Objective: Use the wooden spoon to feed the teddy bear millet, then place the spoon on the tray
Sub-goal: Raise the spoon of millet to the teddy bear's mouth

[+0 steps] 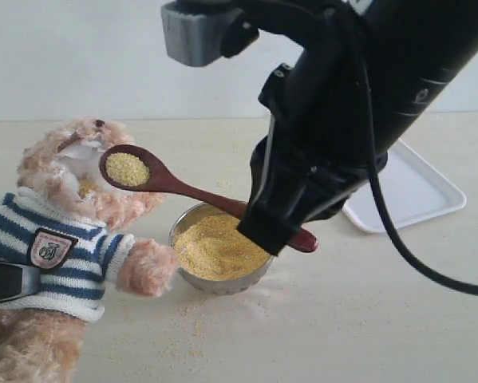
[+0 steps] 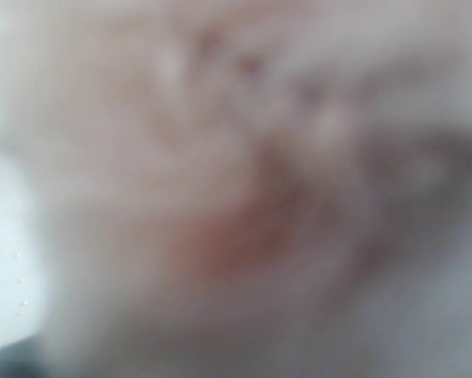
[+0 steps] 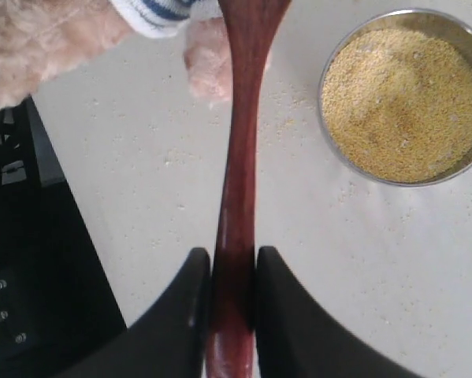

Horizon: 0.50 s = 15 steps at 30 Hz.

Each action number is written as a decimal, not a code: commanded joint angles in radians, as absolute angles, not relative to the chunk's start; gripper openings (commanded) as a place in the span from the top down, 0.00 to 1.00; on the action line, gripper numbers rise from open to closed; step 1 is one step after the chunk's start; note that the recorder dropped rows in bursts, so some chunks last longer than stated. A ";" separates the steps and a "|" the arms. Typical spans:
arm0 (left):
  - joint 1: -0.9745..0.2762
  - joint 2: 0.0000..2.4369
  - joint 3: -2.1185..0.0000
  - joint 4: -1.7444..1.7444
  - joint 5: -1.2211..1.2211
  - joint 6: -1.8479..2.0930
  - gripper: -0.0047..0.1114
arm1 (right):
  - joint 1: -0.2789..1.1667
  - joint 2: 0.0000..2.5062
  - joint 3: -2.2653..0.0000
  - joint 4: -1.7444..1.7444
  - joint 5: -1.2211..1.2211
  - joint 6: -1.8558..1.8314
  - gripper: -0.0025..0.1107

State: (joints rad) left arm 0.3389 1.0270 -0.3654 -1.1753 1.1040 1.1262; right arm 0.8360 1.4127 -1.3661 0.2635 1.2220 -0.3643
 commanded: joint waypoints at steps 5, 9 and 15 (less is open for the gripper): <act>0.339 1.019 -0.363 -1.195 1.119 1.130 0.92 | 0.860 1.491 -1.436 0.225 1.221 -0.354 0.97; 0.339 1.019 -0.363 -1.195 1.119 1.130 0.92 | 0.892 1.541 -1.480 0.210 1.221 -0.354 0.97; 0.339 1.019 -0.363 -1.195 1.119 1.130 0.92 | 0.947 1.619 -1.550 0.138 1.221 -0.341 0.97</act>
State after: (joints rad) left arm 0.3389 1.0270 -0.3654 -1.1753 1.1040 1.1262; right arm 0.9261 1.5916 -1.5212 0.1787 1.2220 -0.3518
